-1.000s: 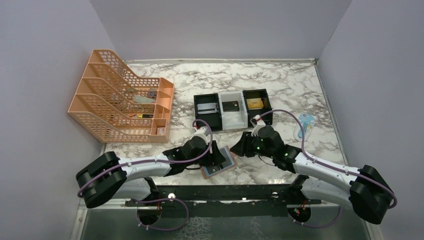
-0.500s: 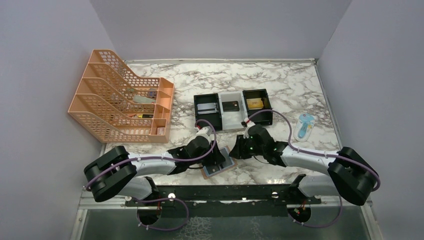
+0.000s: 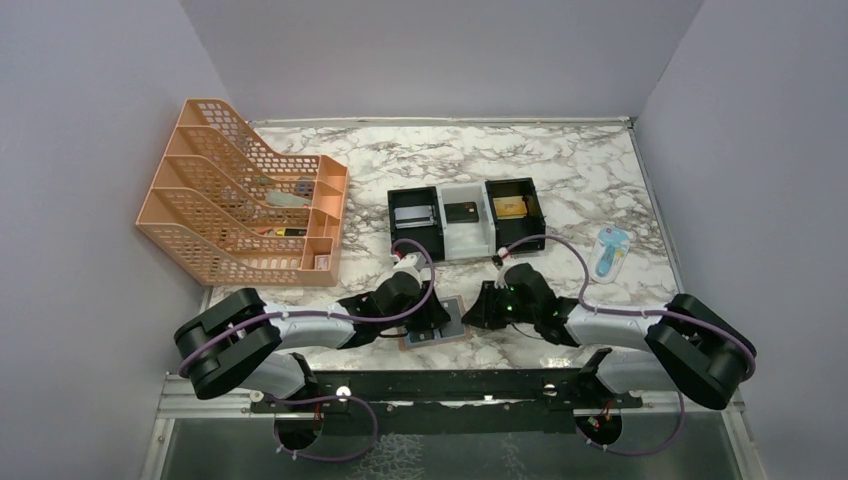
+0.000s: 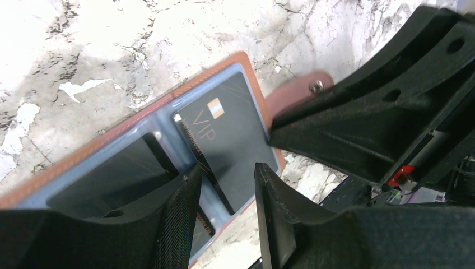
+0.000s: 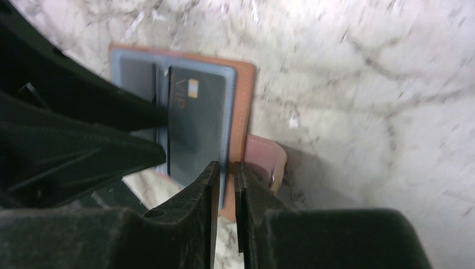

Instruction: Take the credit cards out of the card holder

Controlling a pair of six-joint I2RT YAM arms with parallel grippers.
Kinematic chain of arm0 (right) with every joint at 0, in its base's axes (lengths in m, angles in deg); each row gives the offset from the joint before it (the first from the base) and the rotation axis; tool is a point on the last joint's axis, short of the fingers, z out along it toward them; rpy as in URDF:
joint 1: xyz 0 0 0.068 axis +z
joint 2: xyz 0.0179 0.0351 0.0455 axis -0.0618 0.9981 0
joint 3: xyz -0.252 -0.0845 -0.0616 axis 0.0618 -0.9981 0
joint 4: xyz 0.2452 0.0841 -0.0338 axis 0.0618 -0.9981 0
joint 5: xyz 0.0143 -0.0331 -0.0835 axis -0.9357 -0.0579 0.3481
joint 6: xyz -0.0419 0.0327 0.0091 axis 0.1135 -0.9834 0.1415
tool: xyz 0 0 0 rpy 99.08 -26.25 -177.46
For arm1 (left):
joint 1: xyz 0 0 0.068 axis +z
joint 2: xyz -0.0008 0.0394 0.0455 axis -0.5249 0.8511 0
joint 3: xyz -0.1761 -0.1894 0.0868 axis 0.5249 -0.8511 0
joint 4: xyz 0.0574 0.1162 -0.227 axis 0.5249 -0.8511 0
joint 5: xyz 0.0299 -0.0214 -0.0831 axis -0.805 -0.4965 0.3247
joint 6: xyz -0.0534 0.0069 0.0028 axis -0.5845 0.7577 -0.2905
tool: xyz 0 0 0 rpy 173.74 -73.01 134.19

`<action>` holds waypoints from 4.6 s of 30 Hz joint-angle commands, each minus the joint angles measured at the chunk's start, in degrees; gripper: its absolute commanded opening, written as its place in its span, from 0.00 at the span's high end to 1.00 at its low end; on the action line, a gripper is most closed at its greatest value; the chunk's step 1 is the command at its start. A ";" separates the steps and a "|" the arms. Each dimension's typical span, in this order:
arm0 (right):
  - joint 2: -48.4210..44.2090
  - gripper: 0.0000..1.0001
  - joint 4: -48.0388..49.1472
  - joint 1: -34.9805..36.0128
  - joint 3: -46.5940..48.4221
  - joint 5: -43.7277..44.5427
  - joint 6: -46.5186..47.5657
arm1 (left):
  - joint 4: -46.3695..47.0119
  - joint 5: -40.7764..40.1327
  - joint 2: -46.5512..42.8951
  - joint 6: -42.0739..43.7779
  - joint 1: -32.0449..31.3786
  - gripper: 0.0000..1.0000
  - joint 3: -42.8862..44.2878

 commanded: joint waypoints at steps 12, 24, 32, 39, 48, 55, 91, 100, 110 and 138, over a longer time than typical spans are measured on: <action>-16.23 0.74 -7.51 0.39 -5.41 3.11 -4.05 | 2.35 -1.25 -1.20 4.50 -0.27 0.57 1.15; -1.40 0.85 1.09 0.40 0.47 -7.20 -2.71 | 2.00 0.12 -3.24 4.20 -0.27 0.58 -0.82; 1.10 0.86 1.16 0.31 -1.89 -3.78 -4.26 | 2.00 2.23 -3.28 4.26 -0.31 0.58 -1.61; 1.61 0.86 1.11 0.34 -2.47 -3.54 -4.34 | 2.30 1.79 -1.86 3.24 -0.33 0.62 -1.32; 1.01 0.86 1.68 0.30 -3.67 -3.84 -4.76 | 2.29 -0.28 -0.53 1.58 -0.35 0.67 -1.84; 0.43 0.86 1.11 0.33 -3.81 -3.35 -4.90 | 2.13 -2.02 -1.05 1.47 -0.35 0.64 -2.27; 2.45 0.87 0.65 0.34 -2.83 -2.44 -4.04 | 2.60 -3.29 -2.38 -0.31 -0.36 1.00 -3.82; 2.49 0.87 -0.09 0.32 -2.31 -1.94 -3.60 | 1.16 -4.08 -3.83 0.03 -0.28 1.00 -4.16; 2.34 0.87 -0.89 0.33 -1.80 -1.41 -3.06 | -0.50 -4.61 -5.13 0.61 -0.31 1.00 -4.17; 6.91 0.82 -0.72 0.34 1.49 -3.66 -0.81 | 0.25 -2.82 -4.63 1.00 -0.27 0.86 -3.00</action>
